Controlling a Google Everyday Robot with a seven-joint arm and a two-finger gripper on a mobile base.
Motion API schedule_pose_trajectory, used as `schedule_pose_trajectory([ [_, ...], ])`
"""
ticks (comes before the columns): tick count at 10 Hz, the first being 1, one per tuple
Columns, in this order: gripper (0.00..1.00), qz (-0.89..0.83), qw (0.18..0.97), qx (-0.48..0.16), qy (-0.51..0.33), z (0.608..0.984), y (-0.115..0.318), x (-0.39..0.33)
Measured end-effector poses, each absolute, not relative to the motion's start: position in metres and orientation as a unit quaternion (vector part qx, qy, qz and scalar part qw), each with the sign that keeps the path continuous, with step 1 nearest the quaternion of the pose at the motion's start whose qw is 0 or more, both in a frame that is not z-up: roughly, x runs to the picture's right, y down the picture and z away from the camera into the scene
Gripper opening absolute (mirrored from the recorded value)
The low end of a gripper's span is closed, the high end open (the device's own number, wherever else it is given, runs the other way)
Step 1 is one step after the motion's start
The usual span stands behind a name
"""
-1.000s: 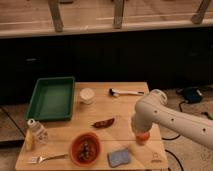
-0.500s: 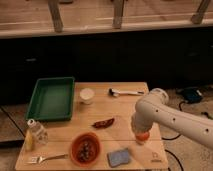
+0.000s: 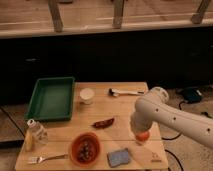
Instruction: Place apple in paper cup
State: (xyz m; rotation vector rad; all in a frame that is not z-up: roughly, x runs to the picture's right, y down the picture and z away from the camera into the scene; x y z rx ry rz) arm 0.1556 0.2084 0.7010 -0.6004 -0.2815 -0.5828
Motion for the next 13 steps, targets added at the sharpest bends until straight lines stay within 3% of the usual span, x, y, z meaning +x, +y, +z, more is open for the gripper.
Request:
schedule_pose_trajectory([
  [2, 0.35, -0.282, 0.905, -0.287, -0.139, 0.709, 0.214, 0.155],
  [3, 0.36, -0.282, 0.904, -0.288, -0.139, 0.711, 0.216, 0.153],
  [7, 0.08, -0.282, 0.905, -0.287, -0.142, 0.691, 0.198, 0.146],
  [10, 0.08, -0.278, 0.906, -0.287, -0.143, 0.693, 0.203, 0.146],
  [11, 0.10, -0.277, 0.906, -0.286, -0.144, 0.694, 0.203, 0.145],
  [13, 0.28, -0.275, 0.908, -0.282, -0.145, 0.695, 0.204, 0.145],
])
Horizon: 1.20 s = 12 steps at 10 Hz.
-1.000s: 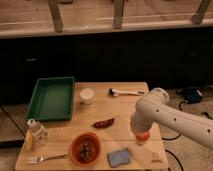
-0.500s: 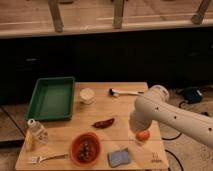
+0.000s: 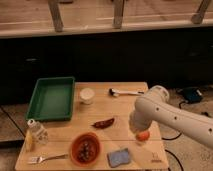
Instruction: Place apple in paper cup
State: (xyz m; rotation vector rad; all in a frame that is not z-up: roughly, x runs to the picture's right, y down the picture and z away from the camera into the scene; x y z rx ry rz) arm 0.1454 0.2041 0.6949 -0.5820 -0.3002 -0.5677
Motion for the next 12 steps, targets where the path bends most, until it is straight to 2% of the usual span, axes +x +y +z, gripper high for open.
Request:
schedule_pose_trajectory([
  [1, 0.31, -0.275, 0.907, -0.281, -0.147, 0.6946, 0.2040, 0.1434],
  [3, 0.32, -0.270, 0.909, -0.280, -0.147, 0.6944, 0.2053, 0.1443],
  [5, 0.26, -0.264, 0.911, -0.281, -0.147, 0.6938, 0.2065, 0.1425],
  [7, 0.31, -0.263, 0.911, -0.280, -0.149, 0.6948, 0.2073, 0.1409],
  [12, 0.18, -0.256, 0.913, -0.281, -0.151, 0.6920, 0.2071, 0.1394],
])
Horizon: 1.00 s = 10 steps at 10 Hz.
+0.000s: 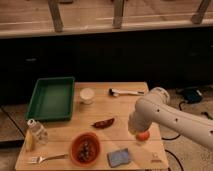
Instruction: Place apple in paper cup
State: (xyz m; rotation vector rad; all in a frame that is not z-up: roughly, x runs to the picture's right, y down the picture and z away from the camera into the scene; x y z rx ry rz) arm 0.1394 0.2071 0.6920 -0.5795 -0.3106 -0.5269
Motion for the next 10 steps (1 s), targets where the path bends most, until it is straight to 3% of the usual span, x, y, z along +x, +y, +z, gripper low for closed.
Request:
schedule_pose_trajectory([
  [3, 0.13, -0.251, 0.913, -0.282, -0.151, 0.6893, 0.2057, 0.1379],
  [10, 0.13, -0.242, 0.915, -0.284, -0.153, 0.6849, 0.2047, 0.1347],
])
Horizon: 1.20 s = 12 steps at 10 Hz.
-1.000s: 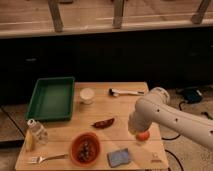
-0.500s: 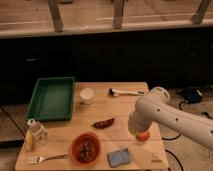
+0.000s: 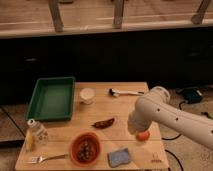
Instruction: Place apple in paper cup
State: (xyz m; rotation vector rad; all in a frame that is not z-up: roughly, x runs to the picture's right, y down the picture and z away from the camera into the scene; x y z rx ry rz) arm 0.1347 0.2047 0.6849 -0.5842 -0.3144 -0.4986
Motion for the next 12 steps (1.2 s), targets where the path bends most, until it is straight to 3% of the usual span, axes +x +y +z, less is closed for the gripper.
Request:
schedule_pose_trajectory([
  [1, 0.13, -0.241, 0.915, -0.284, -0.153, 0.685, 0.205, 0.134],
  [3, 0.24, -0.237, 0.917, -0.284, -0.151, 0.686, 0.204, 0.135],
  [7, 0.64, -0.219, 0.920, -0.295, -0.135, 0.707, 0.206, 0.164],
  [9, 0.79, -0.208, 0.918, -0.311, -0.129, 0.721, 0.215, 0.178],
  [12, 0.80, -0.195, 0.915, -0.330, -0.122, 0.736, 0.225, 0.192],
])
